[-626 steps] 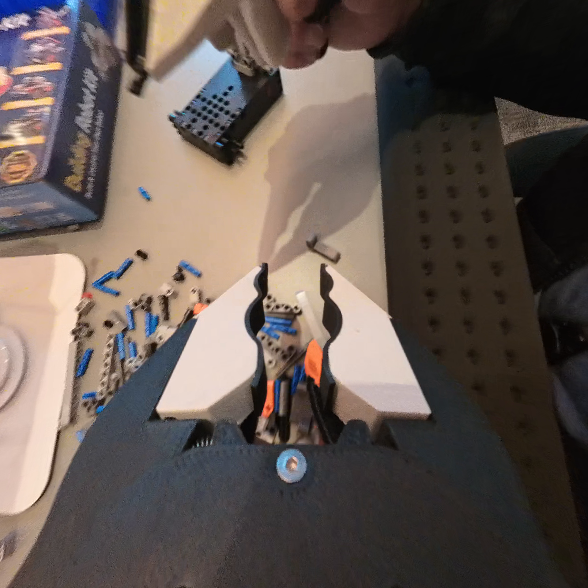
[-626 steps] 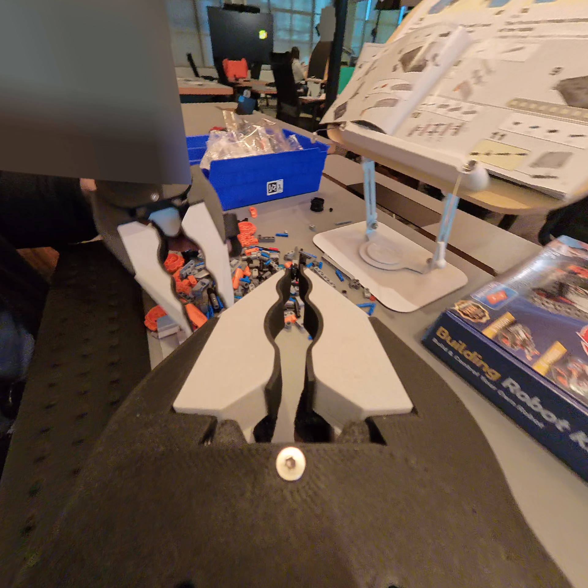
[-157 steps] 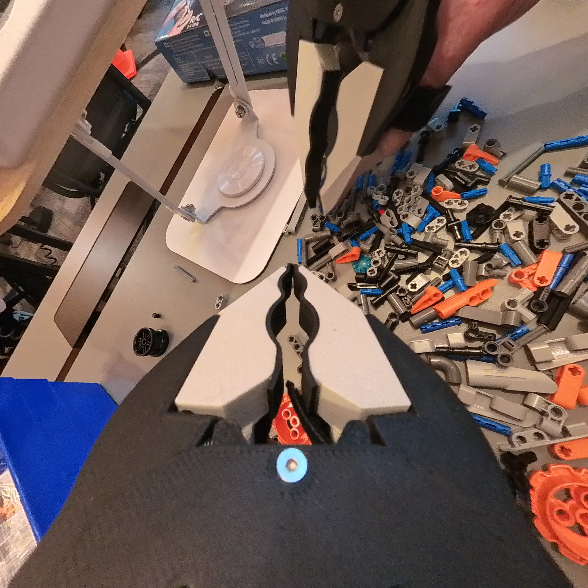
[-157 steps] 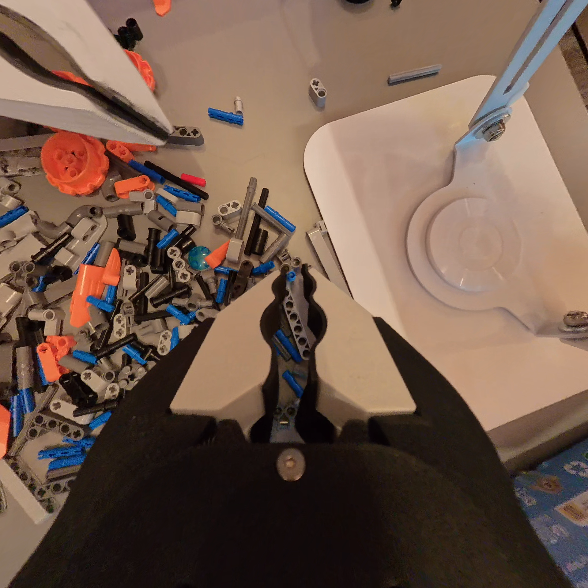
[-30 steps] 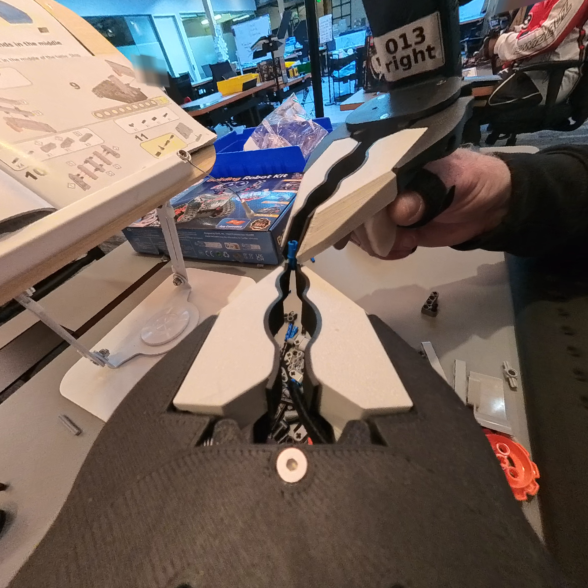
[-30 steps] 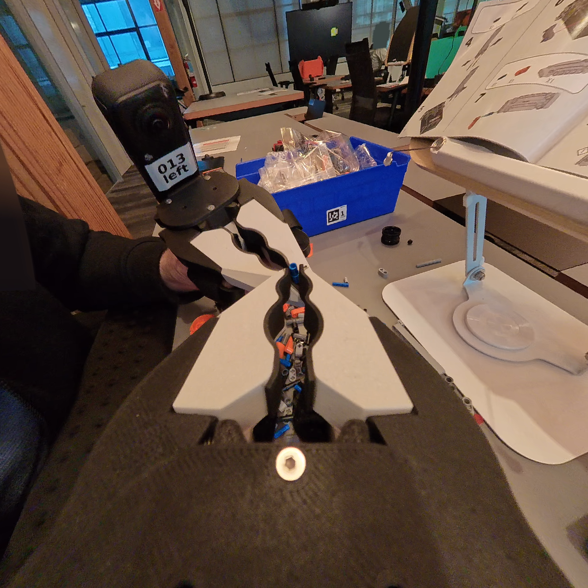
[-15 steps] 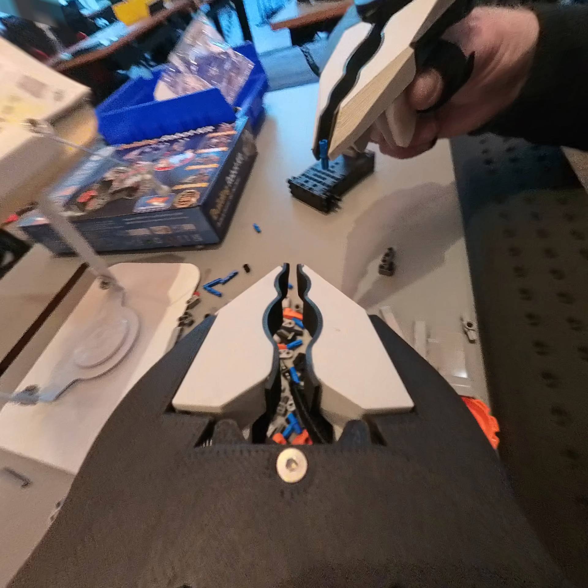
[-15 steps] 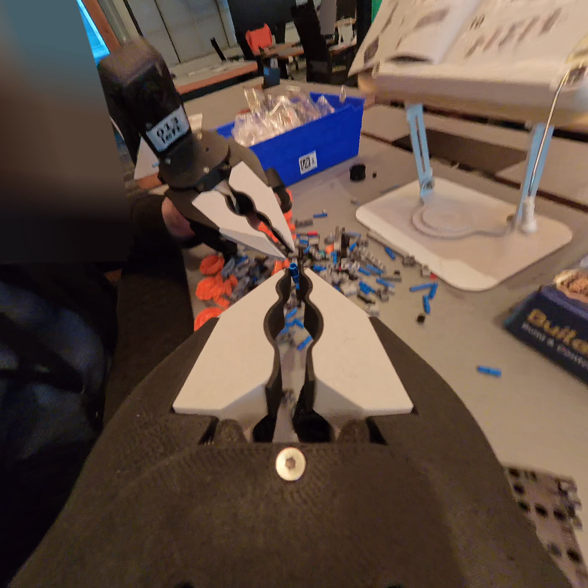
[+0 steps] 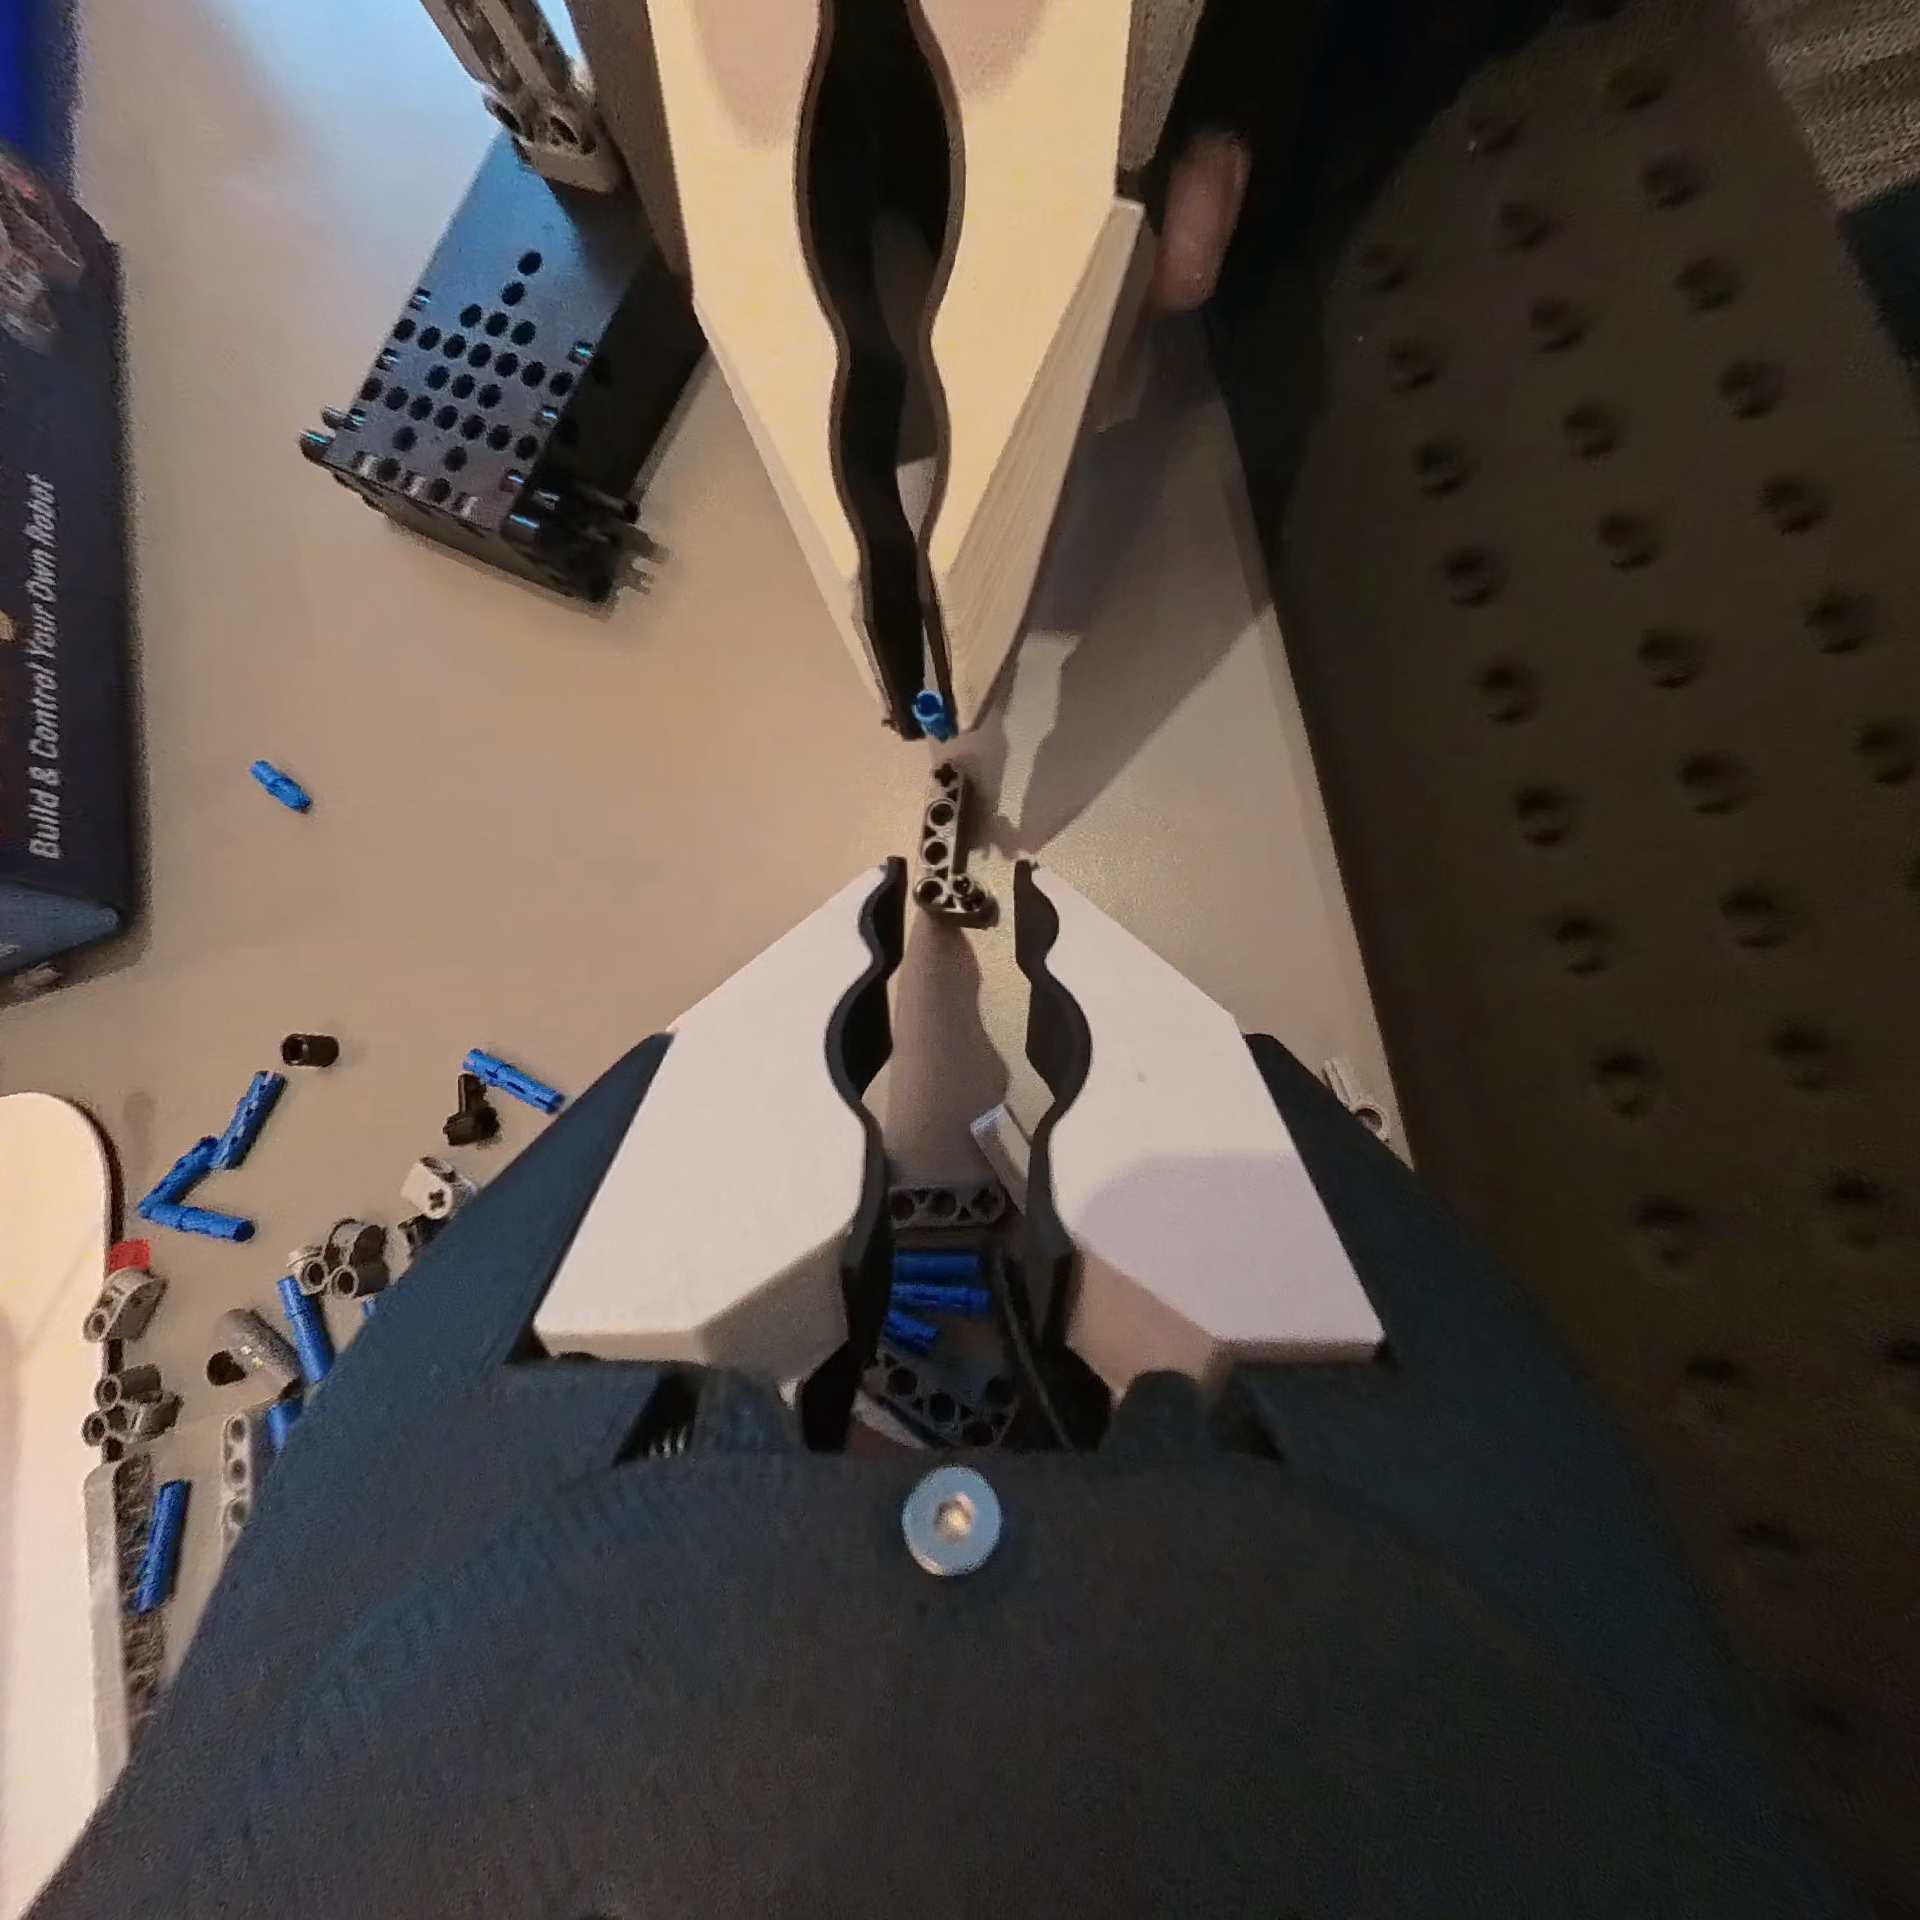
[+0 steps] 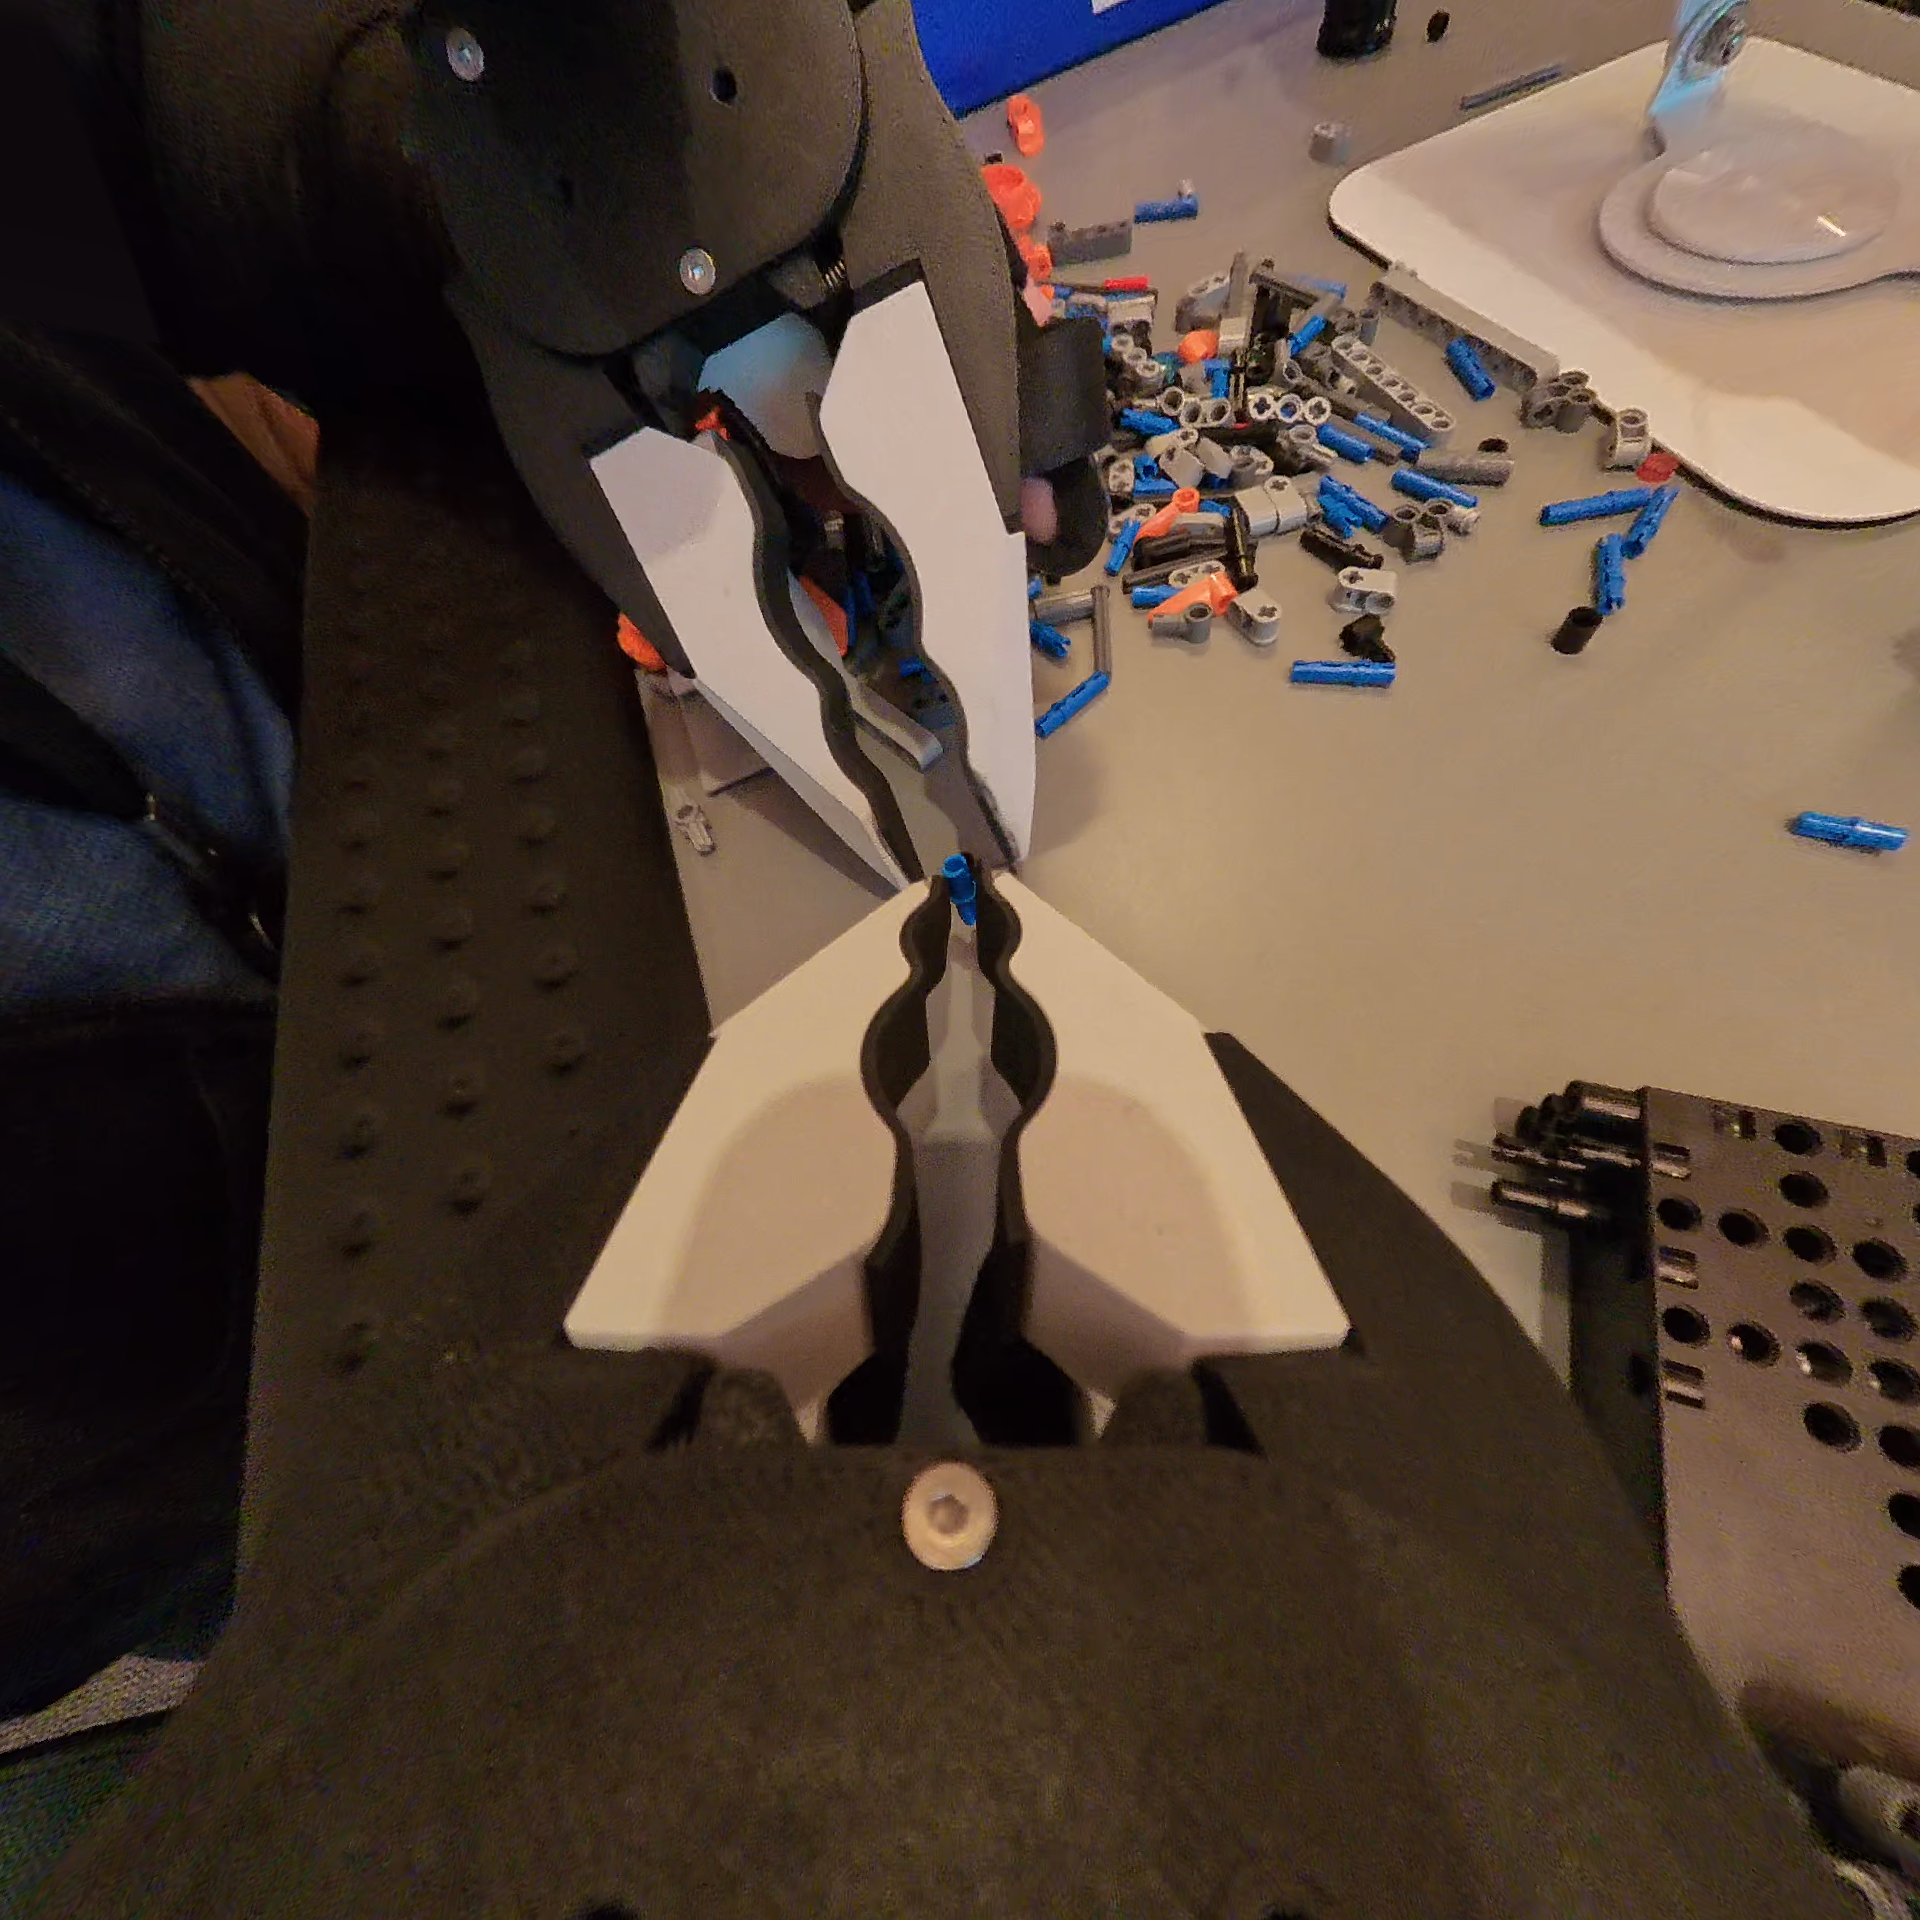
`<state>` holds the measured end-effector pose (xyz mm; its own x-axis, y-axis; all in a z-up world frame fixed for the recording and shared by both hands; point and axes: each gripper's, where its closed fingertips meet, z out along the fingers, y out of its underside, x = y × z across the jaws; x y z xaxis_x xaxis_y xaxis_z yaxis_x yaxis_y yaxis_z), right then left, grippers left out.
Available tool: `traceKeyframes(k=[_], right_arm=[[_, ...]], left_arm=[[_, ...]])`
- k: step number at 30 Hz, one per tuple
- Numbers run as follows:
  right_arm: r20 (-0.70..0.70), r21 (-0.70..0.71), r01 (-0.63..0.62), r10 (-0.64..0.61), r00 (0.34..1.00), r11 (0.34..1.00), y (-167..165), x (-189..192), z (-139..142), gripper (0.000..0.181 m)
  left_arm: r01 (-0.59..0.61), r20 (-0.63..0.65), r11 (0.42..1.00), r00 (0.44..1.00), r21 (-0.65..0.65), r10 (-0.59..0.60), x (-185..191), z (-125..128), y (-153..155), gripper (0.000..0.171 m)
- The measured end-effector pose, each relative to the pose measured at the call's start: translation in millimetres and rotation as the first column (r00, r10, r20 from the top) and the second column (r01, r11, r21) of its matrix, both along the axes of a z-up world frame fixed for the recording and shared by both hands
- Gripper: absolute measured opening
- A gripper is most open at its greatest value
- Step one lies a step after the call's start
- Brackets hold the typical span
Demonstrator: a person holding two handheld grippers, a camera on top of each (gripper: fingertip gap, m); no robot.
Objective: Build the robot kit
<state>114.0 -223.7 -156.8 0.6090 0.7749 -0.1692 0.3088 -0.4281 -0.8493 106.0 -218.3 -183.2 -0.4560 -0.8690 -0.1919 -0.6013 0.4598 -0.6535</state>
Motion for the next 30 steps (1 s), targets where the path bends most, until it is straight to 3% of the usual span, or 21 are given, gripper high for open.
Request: traceKeyframes(k=[12,16,22,25,30], right_arm=[[0.015,-0.035,0.003,-0.003,1.0,0.999,5,7,-8,0.003],[-0.207,-0.01,0.041,-0.042,0.977,0.999,14,-2,35,0.003],[-0.566,-0.002,0.177,-0.147,0.811,0.984,36,-1,87,0.003],[-0.624,0.021,0.219,-0.158,0.765,0.976,40,2,95,0.003],[-0.606,0.053,0.241,-0.161,0.779,0.969,40,1,98,0.003]], left_arm=[[0.001,0.011,1.0,1.0,-0.013,-0.001,2,-5,4,0.007],[-0.048,0.157,0.998,0.986,-0.028,0.051,10,27,12,0.012],[-0.179,0.476,0.984,0.866,0.004,0.156,21,95,27,0.01],[-0.216,0.513,0.976,0.837,-0.013,0.192,22,106,32,0.003],[-0.229,0.528,0.973,0.827,0.0,0.195,21,109,32,0.001]])
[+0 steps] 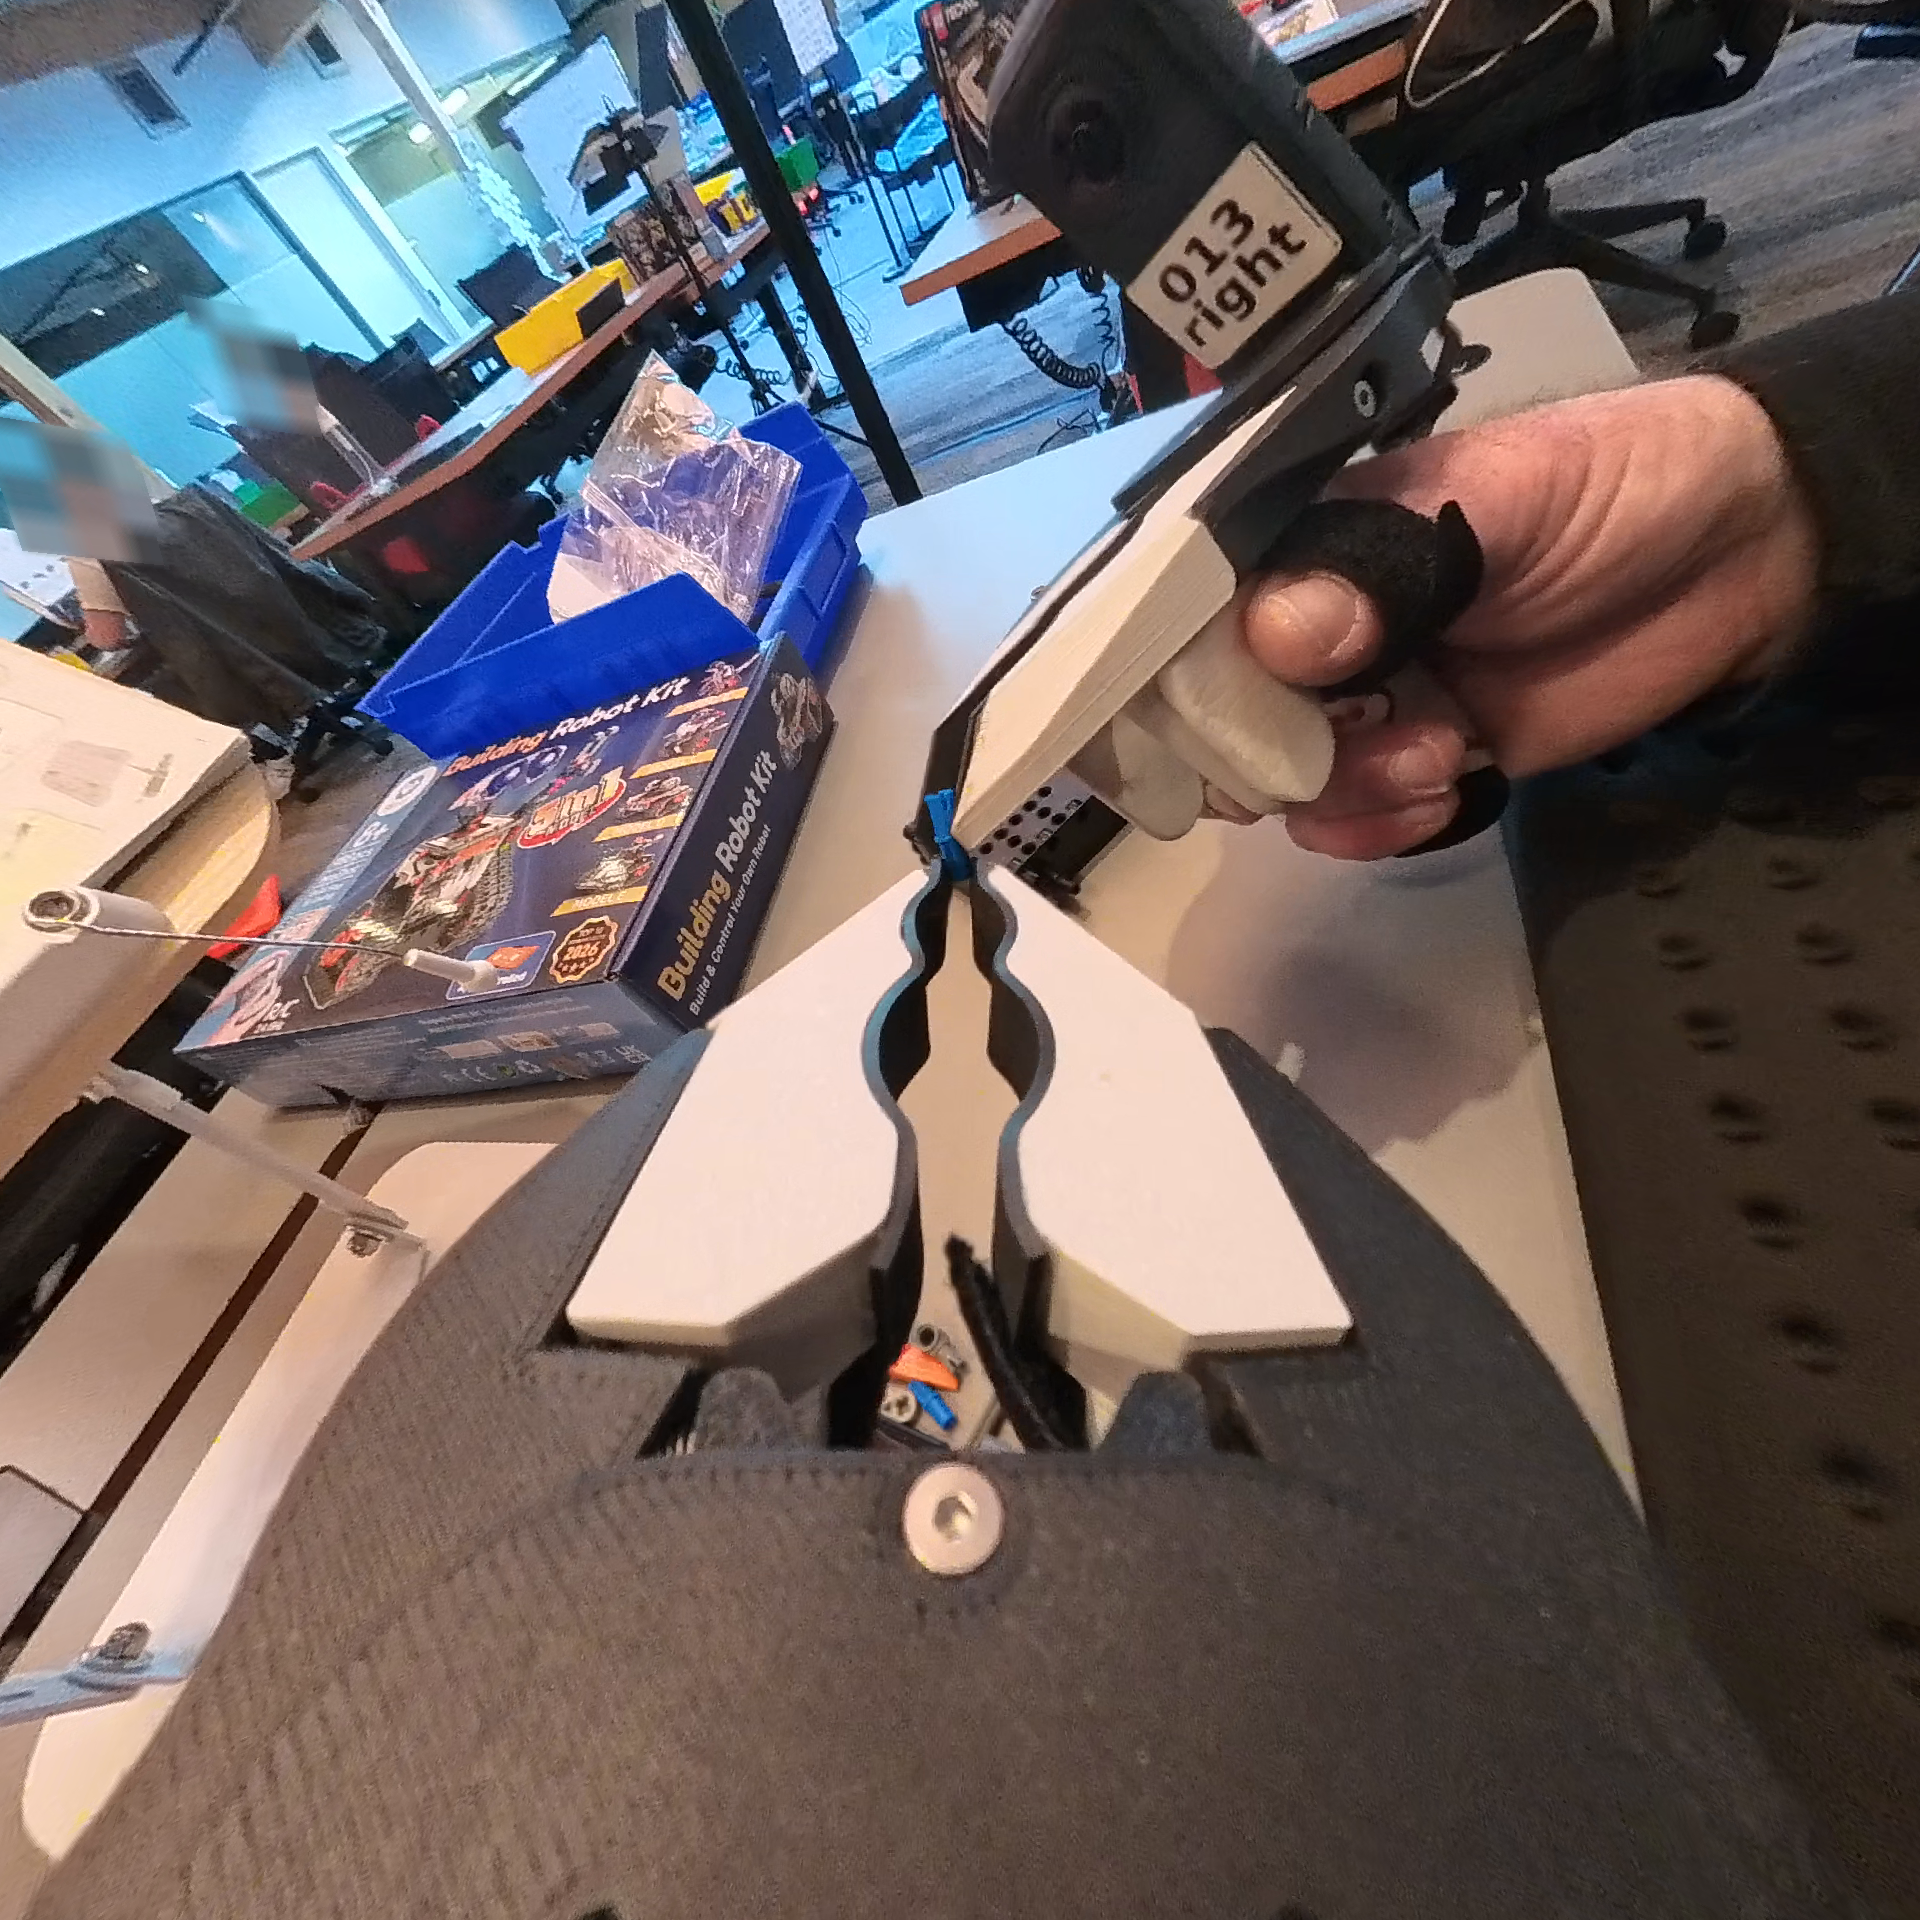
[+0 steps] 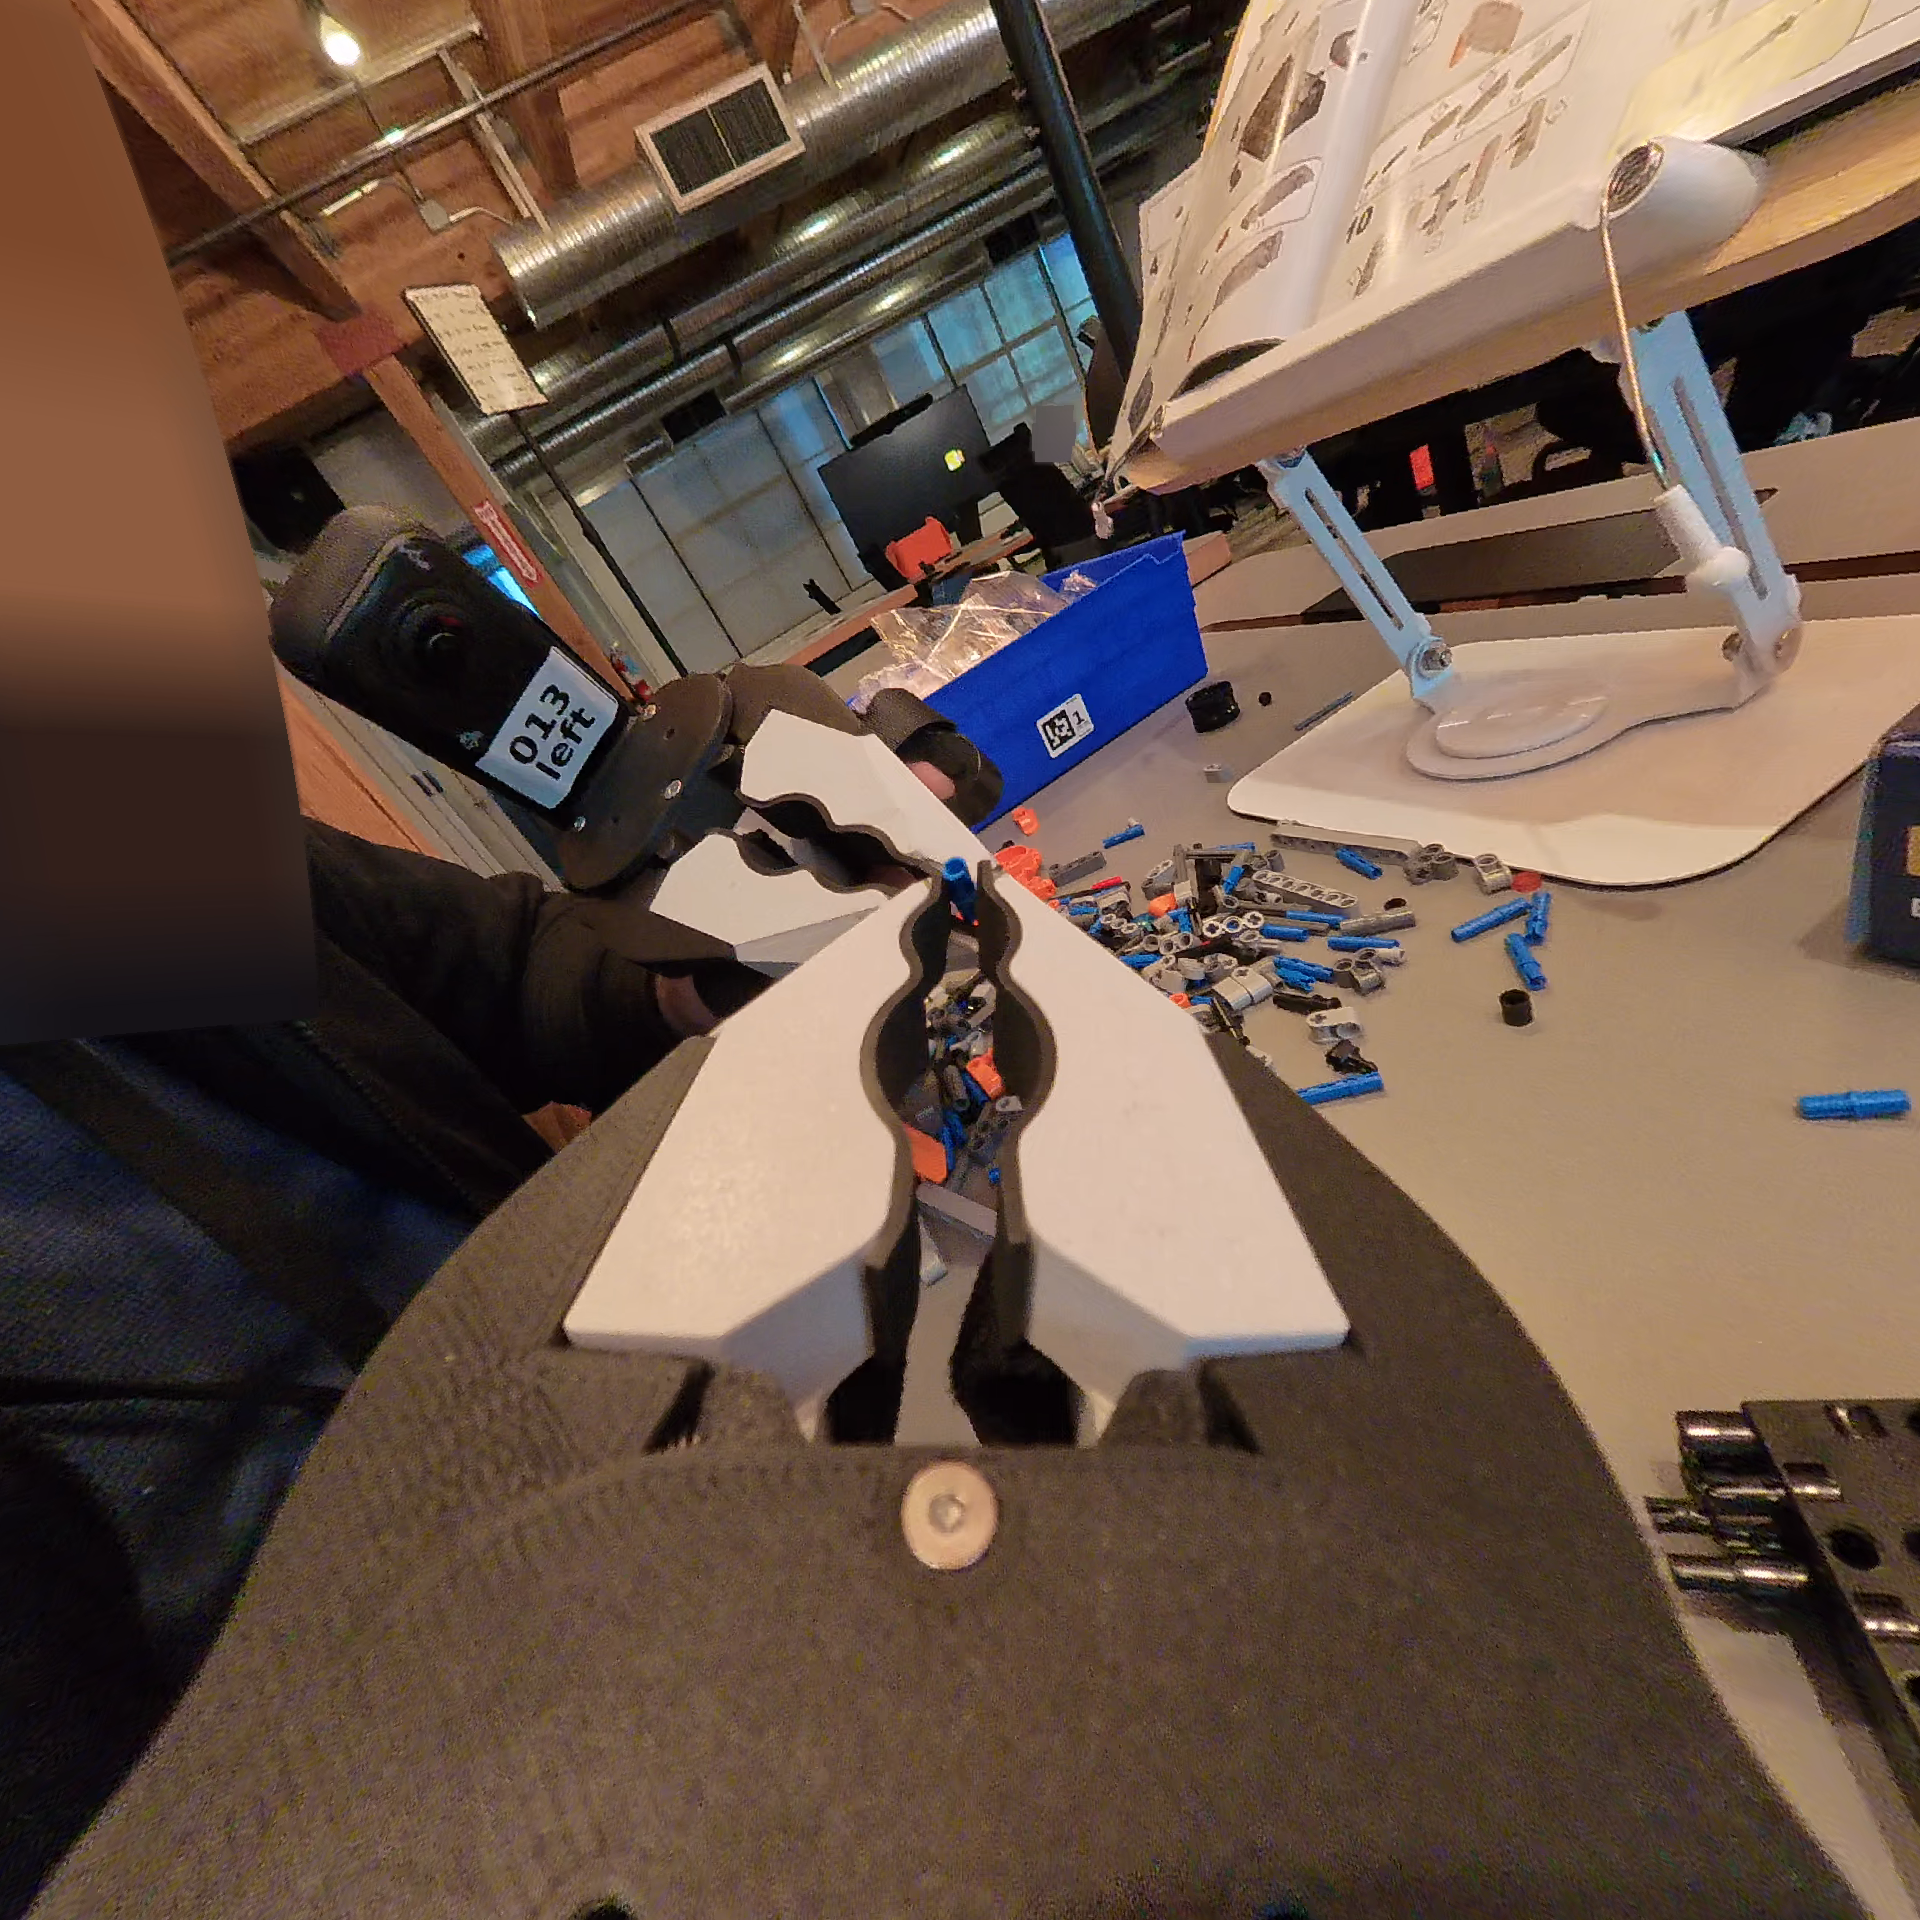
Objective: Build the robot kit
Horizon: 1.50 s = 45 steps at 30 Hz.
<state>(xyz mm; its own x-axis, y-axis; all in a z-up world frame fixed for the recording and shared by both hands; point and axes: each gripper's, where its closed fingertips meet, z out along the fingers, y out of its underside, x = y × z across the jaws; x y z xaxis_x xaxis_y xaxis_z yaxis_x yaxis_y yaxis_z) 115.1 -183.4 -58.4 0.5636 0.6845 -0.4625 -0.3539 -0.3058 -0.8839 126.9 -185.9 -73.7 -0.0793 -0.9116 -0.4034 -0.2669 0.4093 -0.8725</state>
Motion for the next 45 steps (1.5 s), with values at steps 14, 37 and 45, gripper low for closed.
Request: traceKeyframes(k=[14,37,45], right_arm=[[0.502,-0.026,0.026,-0.009,0.865,0.999,-4,1,-23,0.003],[0.683,-0.157,-0.032,0.132,0.718,0.987,-24,13,-65,0.002],[0.741,-0.253,-0.141,0.285,0.608,0.957,-50,9,-105,0.002]], left_arm=[[-0.004,-0.105,0.941,0.994,0.338,0.042,-1,-14,2,0.001],[0.217,-0.372,0.974,0.911,0.064,-0.178,-12,-63,-21,0.015],[0.346,-0.52,0.934,0.783,-0.095,-0.342,-16,-104,-37,0.02]])
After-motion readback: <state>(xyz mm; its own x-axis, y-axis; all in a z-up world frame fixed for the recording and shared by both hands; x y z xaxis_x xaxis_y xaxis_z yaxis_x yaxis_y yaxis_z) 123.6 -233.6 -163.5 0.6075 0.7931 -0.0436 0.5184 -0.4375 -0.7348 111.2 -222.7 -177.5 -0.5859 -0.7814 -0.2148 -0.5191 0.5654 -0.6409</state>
